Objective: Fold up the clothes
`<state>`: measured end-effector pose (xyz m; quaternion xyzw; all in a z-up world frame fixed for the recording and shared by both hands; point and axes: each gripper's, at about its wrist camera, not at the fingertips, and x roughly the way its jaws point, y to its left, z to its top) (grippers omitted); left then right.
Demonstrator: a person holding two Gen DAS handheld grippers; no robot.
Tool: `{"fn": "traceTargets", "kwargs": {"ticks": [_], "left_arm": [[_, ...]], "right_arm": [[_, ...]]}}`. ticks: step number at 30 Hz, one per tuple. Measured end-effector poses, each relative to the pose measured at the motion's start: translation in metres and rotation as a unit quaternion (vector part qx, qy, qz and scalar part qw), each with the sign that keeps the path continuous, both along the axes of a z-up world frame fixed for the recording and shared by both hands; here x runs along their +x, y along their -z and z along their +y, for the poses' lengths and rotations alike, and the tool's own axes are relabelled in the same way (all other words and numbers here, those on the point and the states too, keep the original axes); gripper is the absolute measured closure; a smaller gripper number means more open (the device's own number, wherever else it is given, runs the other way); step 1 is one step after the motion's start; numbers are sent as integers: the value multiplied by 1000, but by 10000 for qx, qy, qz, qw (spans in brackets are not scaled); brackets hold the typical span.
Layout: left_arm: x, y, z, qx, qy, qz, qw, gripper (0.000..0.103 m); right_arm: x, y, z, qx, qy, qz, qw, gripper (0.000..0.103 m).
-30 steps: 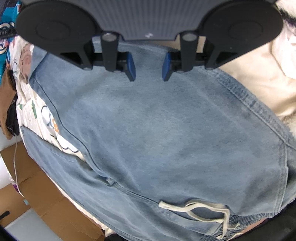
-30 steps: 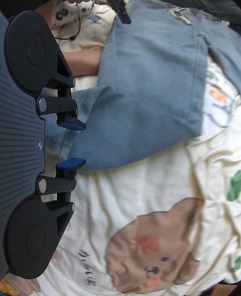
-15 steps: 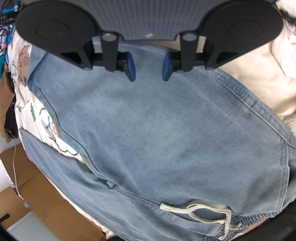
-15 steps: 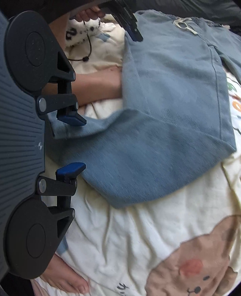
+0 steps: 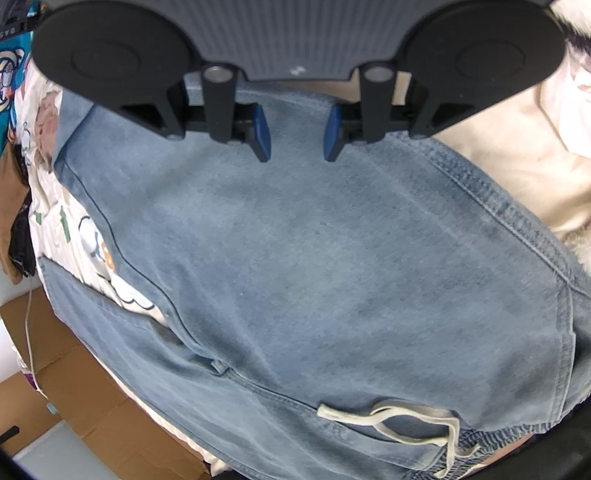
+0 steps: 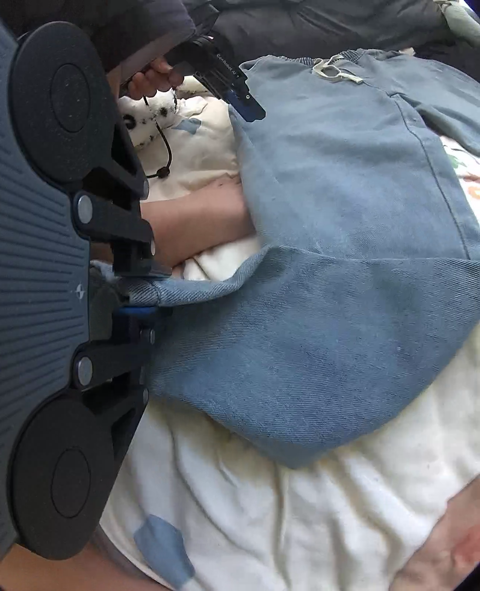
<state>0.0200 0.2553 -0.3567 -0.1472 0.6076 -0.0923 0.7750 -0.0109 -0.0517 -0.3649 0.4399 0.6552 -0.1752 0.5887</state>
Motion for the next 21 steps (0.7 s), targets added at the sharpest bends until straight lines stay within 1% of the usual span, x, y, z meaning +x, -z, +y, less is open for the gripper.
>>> {"fn": "traceTargets", "kwargs": {"ticks": [3, 6, 8, 11, 14, 17, 19, 21], "left_arm": [[0, -3, 3, 37, 31, -18, 10000, 70], [1, -3, 6, 24, -40, -13, 10000, 70], [1, -3, 6, 20, -67, -10, 10000, 70], [1, -3, 4, 40, -59, -38, 10000, 70], [-1, -3, 5, 120, -96, -61, 9999, 70], [-1, 0, 8, 127, -163, -18, 9998, 70], [-1, 0, 7, 126, -154, -8, 9998, 70], [-1, 1, 6, 126, -121, -7, 9998, 70]], "right_arm": [[3, -27, -13, -306, -242, 110, 9992, 94], [6, -54, -27, -626, -486, 233, 9966, 94], [6, -73, -38, -860, -657, 359, 9935, 94], [1, -101, -59, -1227, -891, 661, 9862, 94], [-8, -123, -79, -1651, -1058, 1033, 9751, 94], [-21, -139, -102, -2191, -1082, 1454, 9587, 94], [-29, -147, -121, -2406, -1049, 1682, 9502, 95], [-32, -149, -134, -2510, -1153, 1878, 9426, 95]]}}
